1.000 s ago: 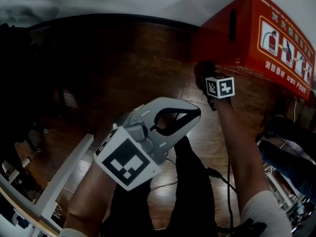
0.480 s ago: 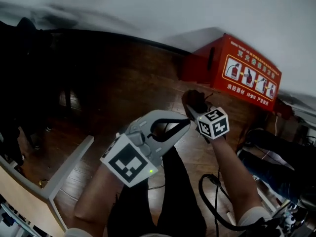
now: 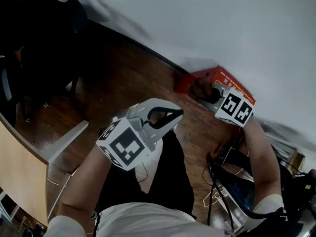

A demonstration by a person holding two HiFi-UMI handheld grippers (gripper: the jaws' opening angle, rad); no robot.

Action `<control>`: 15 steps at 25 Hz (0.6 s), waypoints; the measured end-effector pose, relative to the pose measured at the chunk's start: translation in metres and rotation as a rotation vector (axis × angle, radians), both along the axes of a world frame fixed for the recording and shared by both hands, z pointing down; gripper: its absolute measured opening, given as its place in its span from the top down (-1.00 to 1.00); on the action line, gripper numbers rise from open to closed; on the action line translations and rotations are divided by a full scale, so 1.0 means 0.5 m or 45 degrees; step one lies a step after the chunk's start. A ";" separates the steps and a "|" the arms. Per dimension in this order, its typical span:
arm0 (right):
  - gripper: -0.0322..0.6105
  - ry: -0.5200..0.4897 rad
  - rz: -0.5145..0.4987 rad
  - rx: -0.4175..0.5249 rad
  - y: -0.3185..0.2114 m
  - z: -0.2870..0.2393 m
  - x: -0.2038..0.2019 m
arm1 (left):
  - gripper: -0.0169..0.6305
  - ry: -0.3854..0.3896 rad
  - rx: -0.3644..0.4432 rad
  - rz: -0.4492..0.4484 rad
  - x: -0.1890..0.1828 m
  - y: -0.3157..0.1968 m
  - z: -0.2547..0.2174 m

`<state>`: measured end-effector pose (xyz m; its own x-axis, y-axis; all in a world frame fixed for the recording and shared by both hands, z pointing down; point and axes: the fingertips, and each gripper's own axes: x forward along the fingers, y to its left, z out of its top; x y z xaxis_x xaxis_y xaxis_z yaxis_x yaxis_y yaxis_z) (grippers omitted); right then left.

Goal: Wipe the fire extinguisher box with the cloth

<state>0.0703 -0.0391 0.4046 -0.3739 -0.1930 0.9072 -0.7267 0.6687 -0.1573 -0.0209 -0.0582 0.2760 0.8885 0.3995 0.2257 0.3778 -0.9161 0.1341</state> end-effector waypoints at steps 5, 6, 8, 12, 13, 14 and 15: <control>0.74 0.123 -0.625 -0.193 -0.017 -0.045 0.054 | 0.95 -0.052 0.068 -0.130 0.022 -0.020 -0.005; 0.74 0.127 -0.751 -0.254 -0.021 -0.041 0.067 | 0.95 -0.049 0.044 -0.194 0.031 -0.032 -0.008; 0.74 0.131 -0.967 -0.392 -0.024 -0.014 0.096 | 0.95 -0.040 -0.022 -0.323 0.048 -0.056 -0.005; 0.74 0.198 -1.264 -0.664 0.006 0.077 0.145 | 0.95 -0.057 -0.125 -0.496 0.057 -0.075 0.036; 0.74 0.213 -1.320 -0.715 0.014 0.100 0.156 | 0.95 -0.065 -0.134 -0.529 0.060 -0.075 0.046; 0.74 0.220 -1.365 -0.766 0.024 0.122 0.169 | 0.95 -0.073 -0.141 -0.557 0.065 -0.072 0.058; 0.74 0.223 -1.399 -0.820 0.038 0.143 0.183 | 0.95 -0.081 -0.149 -0.578 0.071 -0.069 0.070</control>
